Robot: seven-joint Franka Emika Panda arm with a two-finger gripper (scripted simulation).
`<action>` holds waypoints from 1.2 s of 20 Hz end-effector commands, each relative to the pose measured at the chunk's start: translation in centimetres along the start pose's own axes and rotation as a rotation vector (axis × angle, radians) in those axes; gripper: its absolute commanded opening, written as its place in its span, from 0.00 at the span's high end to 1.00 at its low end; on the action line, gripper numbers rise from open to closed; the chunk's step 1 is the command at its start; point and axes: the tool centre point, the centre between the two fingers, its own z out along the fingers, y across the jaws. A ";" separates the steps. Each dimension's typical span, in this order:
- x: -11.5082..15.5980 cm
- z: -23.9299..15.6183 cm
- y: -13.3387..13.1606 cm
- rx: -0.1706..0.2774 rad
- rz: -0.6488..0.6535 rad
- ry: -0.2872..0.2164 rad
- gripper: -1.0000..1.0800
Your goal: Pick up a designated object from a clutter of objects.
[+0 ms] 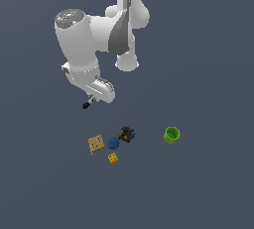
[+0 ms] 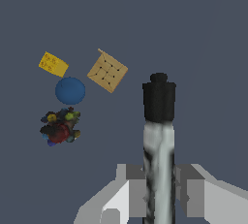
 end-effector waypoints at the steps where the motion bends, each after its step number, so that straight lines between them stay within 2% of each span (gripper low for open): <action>1: 0.8 -2.3 -0.4 0.000 0.000 0.000 1.00; 13: 4.9 -12.3 -2.4 0.001 -0.001 -0.001 1.00; 24: 6.8 -16.5 -3.3 0.002 -0.002 -0.001 1.00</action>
